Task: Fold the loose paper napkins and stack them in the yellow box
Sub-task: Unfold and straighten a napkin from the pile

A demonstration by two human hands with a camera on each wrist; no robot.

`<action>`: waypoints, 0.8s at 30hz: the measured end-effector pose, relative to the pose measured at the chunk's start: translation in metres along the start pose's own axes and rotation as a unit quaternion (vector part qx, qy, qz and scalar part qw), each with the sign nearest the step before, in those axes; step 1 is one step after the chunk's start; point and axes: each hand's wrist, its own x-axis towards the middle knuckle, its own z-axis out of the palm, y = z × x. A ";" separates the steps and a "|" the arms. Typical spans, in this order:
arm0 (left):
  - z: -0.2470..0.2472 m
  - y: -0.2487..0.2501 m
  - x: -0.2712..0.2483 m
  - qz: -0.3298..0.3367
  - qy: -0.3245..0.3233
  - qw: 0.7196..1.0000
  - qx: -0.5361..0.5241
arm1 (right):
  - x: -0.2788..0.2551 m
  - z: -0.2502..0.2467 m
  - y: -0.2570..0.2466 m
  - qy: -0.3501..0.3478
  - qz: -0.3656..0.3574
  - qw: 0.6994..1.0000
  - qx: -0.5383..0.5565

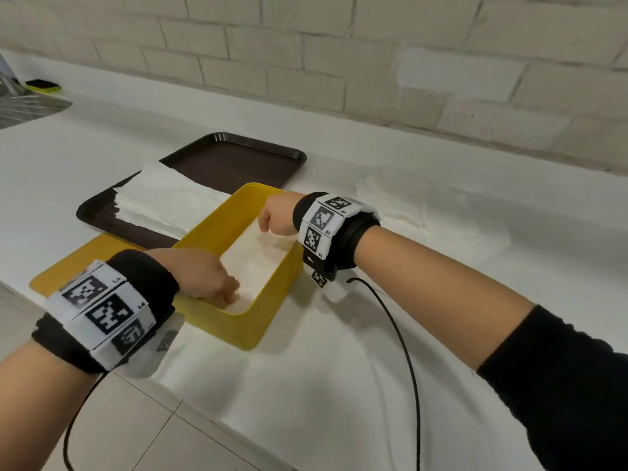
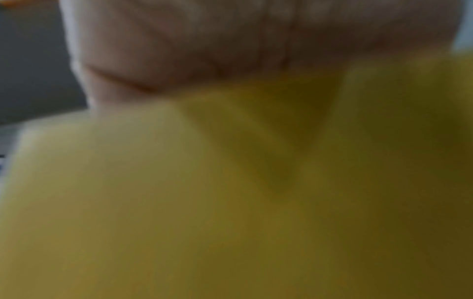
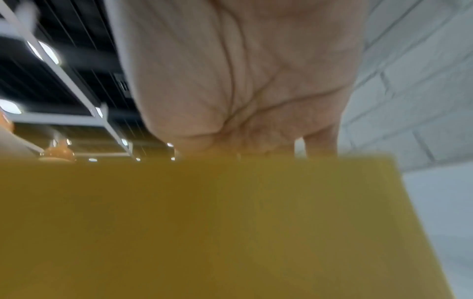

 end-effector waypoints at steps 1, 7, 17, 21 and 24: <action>-0.003 -0.002 -0.007 -0.006 0.023 0.999 -0.032 | -0.011 -0.007 0.003 0.027 -0.003 0.999 0.033; -0.002 0.022 -0.066 0.020 0.361 0.918 -0.163 | -0.099 -0.022 0.065 0.155 0.061 0.974 0.155; 0.026 0.151 0.013 0.131 0.282 0.940 -0.137 | -0.146 0.037 0.163 0.057 0.257 0.954 0.142; 0.027 0.171 0.062 0.123 0.199 0.970 -0.066 | -0.140 0.051 0.158 -0.008 0.242 0.963 0.117; 0.026 0.177 0.083 0.106 0.168 0.979 -0.043 | -0.129 0.058 0.154 -0.052 0.225 0.968 0.103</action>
